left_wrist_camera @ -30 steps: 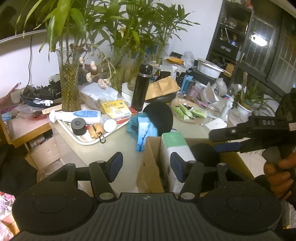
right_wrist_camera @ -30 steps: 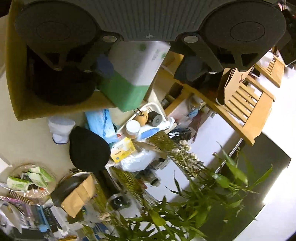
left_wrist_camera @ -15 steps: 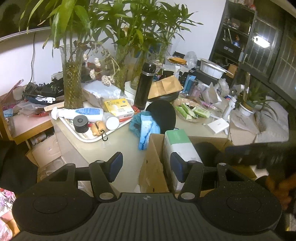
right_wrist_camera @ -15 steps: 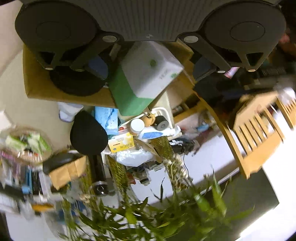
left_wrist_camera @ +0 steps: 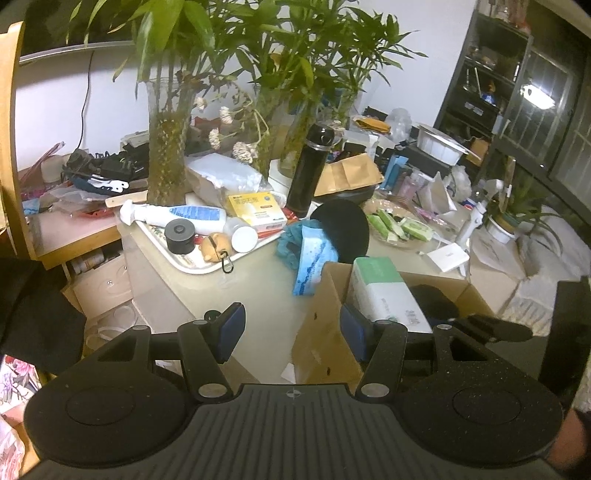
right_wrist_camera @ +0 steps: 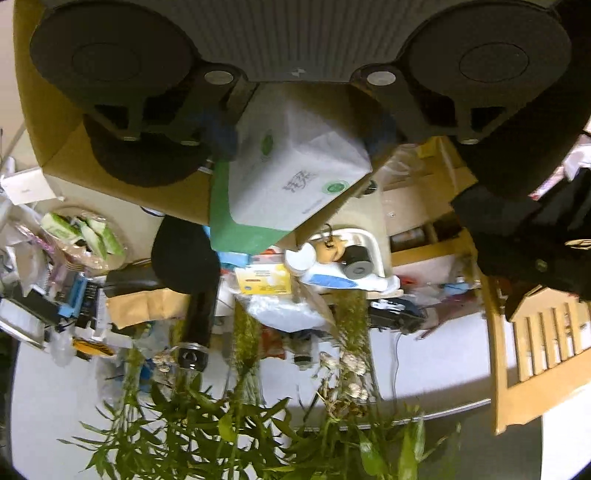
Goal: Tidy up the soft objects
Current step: 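Lower the tissue pack into the box and open the right tool, then withdraw the right tool from the box toward the table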
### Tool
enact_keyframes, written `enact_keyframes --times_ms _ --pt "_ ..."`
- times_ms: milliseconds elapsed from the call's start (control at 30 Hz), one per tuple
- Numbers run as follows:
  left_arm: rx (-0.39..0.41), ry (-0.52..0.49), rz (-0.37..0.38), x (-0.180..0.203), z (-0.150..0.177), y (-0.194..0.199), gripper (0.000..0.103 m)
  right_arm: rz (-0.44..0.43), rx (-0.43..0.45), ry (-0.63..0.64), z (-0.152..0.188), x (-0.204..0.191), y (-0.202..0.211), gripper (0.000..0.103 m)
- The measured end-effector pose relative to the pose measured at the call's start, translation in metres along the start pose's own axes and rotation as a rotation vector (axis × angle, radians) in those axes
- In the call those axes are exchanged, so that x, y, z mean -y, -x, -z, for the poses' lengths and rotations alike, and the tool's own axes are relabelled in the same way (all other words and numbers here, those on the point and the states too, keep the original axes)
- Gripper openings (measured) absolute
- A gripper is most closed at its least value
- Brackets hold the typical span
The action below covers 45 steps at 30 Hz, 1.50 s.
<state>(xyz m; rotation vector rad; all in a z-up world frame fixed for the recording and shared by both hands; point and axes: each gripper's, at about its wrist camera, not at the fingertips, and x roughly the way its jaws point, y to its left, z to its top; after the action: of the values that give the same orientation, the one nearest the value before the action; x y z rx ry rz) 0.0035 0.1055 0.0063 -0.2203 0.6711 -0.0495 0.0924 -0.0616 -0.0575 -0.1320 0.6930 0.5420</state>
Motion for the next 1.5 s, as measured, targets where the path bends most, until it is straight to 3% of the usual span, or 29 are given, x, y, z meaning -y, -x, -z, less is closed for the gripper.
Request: enact_keyframes --times_ms 100,333,500,633,767,833,900,967,1000,1133,1500 --pt "0.001 0.008 -0.002 -0.002 0.000 0.000 0.056 0.024 0.026 0.005 0.002 -0.004 0.001 0.063" --pt "0.003 0.012 -0.001 -0.005 0.002 0.000 0.056 -0.009 0.105 -0.058 -0.014 0.016 0.027 0.053" --pt "-0.004 0.012 0.000 -0.004 0.004 -0.001 0.056 -0.101 0.089 -0.168 -0.041 0.037 0.043 0.052" --pt "0.001 0.013 0.003 -0.004 0.005 0.001 0.056 -0.185 -0.006 -0.288 -0.061 0.058 0.049 0.053" --pt "0.001 0.019 0.002 -0.005 0.005 0.001 0.056 -0.268 -0.163 -0.450 -0.070 0.082 0.038 0.053" --pt "0.000 0.019 0.001 -0.005 0.005 0.000 0.056 -0.309 -0.264 -0.542 -0.072 0.093 0.024 0.059" --pt "-0.001 0.019 0.003 -0.005 0.004 0.000 0.056 -0.360 -0.311 -0.608 -0.074 0.100 0.013 0.063" --pt "0.001 0.020 0.004 -0.005 0.004 0.001 0.056 -0.368 -0.297 -0.580 -0.077 0.097 0.013 0.066" --pt "0.002 0.021 0.006 -0.004 0.003 0.001 0.056 -0.360 -0.280 -0.548 -0.080 0.093 0.016 0.074" --pt "0.003 0.009 0.013 -0.001 0.003 0.001 0.056 -0.382 -0.230 -0.455 -0.083 0.087 0.024 0.089" --pt "-0.012 -0.047 0.045 0.016 -0.002 -0.012 0.056 -0.312 -0.181 -0.379 -0.056 0.118 0.040 0.094"
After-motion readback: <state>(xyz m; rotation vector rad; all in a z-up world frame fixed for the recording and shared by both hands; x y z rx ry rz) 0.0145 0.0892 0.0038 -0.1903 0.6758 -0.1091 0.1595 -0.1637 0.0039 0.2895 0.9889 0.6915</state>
